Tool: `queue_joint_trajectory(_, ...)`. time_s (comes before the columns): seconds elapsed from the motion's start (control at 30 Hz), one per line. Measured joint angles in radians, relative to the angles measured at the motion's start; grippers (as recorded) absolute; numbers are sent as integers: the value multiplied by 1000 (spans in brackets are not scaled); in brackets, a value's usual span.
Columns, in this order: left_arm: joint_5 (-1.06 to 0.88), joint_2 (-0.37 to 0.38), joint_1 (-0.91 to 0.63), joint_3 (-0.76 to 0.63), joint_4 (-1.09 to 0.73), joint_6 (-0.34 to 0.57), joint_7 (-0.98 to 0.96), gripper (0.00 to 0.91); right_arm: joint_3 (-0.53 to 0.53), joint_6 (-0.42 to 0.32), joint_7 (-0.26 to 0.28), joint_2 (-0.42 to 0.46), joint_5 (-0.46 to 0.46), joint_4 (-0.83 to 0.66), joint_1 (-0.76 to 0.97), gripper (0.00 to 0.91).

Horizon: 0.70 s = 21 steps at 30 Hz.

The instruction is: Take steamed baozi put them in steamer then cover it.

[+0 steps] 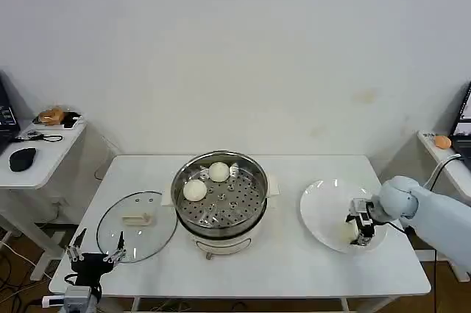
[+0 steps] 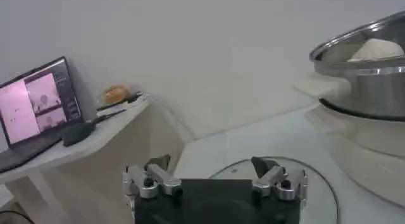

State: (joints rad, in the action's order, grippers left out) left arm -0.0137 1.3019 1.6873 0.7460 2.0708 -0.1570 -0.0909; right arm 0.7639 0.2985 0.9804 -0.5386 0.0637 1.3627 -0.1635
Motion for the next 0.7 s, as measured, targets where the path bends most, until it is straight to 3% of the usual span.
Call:
queue_joint_trajectory(0.37, 7, -3, 1, 7, 9, 0, 0, 907, 23, 17, 27, 13, -18, 9, 51, 655)
queue_joint_trajectory(0.7, 10, -5, 0, 9, 23, -1, 1, 907, 70, 43, 48, 30, -88, 70, 208, 655)
